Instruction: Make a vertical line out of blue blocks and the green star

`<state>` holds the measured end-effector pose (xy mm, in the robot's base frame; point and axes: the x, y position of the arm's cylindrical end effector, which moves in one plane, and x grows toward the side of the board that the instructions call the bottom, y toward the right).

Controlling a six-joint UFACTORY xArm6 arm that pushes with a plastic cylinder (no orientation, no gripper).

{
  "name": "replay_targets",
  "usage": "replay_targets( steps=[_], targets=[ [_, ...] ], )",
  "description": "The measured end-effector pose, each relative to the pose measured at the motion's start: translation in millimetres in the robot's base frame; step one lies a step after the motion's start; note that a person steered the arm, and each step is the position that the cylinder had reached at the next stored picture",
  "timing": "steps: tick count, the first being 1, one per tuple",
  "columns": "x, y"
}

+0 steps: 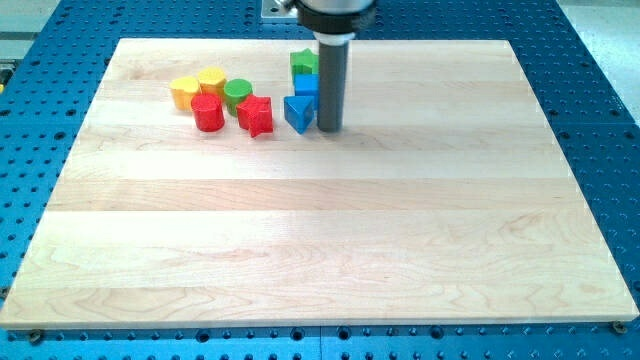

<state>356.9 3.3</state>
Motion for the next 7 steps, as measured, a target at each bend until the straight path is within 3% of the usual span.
replay_targets(
  steps=[1,2,3,4,5,7],
  targets=[
    [-16,-20],
    [1,-13],
    [-11,32],
    [-56,53],
    [-76,37],
    [-74,4]
  ],
)
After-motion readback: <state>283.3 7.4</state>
